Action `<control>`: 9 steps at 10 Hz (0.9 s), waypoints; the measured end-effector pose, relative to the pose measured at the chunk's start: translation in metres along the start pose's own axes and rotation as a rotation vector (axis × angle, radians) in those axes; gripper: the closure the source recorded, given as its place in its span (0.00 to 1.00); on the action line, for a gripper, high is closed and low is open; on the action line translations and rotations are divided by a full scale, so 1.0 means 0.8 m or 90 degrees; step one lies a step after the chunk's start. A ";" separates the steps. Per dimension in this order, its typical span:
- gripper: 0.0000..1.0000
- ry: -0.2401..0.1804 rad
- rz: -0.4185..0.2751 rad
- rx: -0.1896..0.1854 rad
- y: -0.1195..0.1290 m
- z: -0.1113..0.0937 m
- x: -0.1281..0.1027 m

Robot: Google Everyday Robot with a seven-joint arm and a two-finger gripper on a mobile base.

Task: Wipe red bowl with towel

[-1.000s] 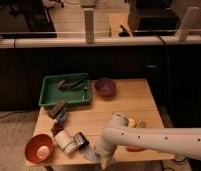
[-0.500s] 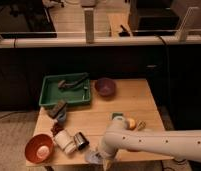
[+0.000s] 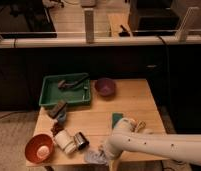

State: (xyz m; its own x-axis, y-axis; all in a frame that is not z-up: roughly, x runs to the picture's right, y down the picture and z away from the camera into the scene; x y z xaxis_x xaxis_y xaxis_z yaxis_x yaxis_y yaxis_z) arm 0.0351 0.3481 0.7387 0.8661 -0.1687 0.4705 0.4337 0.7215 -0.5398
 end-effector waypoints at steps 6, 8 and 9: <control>0.95 -0.008 0.011 -0.008 0.005 -0.003 -0.005; 1.00 -0.020 0.010 -0.006 0.005 -0.009 -0.009; 1.00 -0.033 0.014 -0.004 0.006 -0.020 -0.013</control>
State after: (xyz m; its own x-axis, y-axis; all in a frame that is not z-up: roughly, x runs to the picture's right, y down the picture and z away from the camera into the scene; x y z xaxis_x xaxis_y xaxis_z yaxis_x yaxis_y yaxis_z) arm 0.0316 0.3427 0.7202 0.8614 -0.1176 0.4941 0.4166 0.7201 -0.5549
